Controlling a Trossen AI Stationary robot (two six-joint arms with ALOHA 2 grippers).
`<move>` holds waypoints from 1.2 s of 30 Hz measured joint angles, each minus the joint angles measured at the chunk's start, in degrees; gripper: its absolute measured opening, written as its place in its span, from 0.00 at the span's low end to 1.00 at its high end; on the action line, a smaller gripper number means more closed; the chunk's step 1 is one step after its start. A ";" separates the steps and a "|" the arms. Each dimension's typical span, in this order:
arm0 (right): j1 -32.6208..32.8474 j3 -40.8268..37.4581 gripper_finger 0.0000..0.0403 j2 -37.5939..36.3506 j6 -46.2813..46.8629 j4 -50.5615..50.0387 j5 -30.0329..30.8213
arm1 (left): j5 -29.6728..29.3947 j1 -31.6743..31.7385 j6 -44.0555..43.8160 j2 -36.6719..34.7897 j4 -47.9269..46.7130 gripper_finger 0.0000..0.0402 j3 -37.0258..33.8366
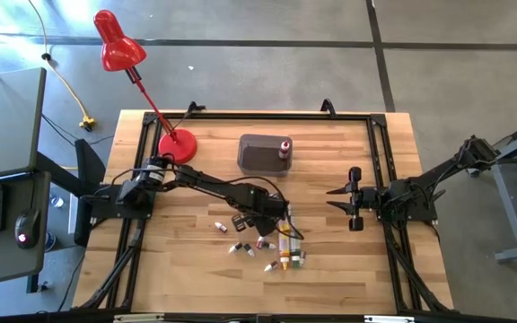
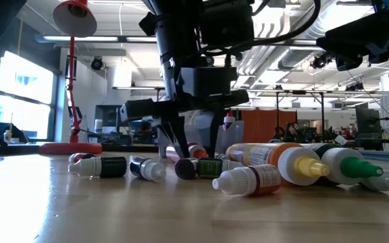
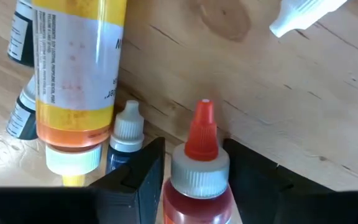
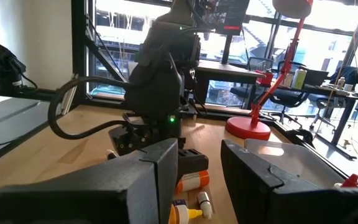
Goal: Pick & Place food coloring
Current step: Put the large orange food coloring bottle into the black bin
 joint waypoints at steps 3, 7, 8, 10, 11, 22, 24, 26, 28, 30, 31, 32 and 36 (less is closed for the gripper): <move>0.00 0.00 0.29 0.00 0.00 0.00 0.00 | 0.35 0.00 -0.01 0.07 -0.26 0.35 -0.04; 0.00 0.00 0.29 0.00 0.00 0.01 0.02 | -1.09 -0.05 -0.26 0.16 -0.31 0.26 -0.12; 0.00 0.00 0.29 0.00 0.00 0.00 0.02 | -1.71 -0.11 -0.70 0.18 -0.31 0.24 -0.15; 0.00 0.00 0.29 0.00 0.00 0.00 0.00 | -2.40 -0.15 -2.52 0.22 -0.31 0.24 -0.16; 0.00 0.00 0.29 0.00 0.00 0.01 0.02 | -2.36 -0.15 -4.17 0.22 -0.31 0.24 -0.18; 0.00 0.00 0.29 0.00 0.00 -0.06 0.02 | -9.51 -0.17 -28.04 -2.21 -4.16 0.24 9.99; 0.00 0.00 0.29 0.00 0.00 -0.11 0.00 | -13.63 -0.33 -30.91 -2.73 -7.24 0.24 11.91; 0.00 0.00 0.29 0.04 0.00 -0.13 0.01 | -16.51 -0.33 -33.23 -4.49 -12.91 0.24 12.54; 0.00 0.00 0.29 -0.11 0.00 -0.34 0.00 | -19.70 -0.37 -35.17 -6.49 -15.88 0.24 13.62; 0.00 0.00 0.29 0.22 0.00 -0.29 0.01 | -24.26 -0.37 -38.19 -9.03 -21.44 0.24 14.02; 0.00 0.00 0.29 0.18 0.00 -0.32 -0.02 | -26.75 -0.37 -39.18 -10.12 -23.39 0.24 14.35; 0.00 0.00 0.29 0.23 0.00 -0.21 0.00 | -28.66 -0.37 -40.16 -11.25 -23.64 0.24 14.60; 0.00 0.00 0.29 0.75 0.00 -0.24 -0.11 | -34.55 0.26 -45.45 -16.71 -26.18 0.24 14.66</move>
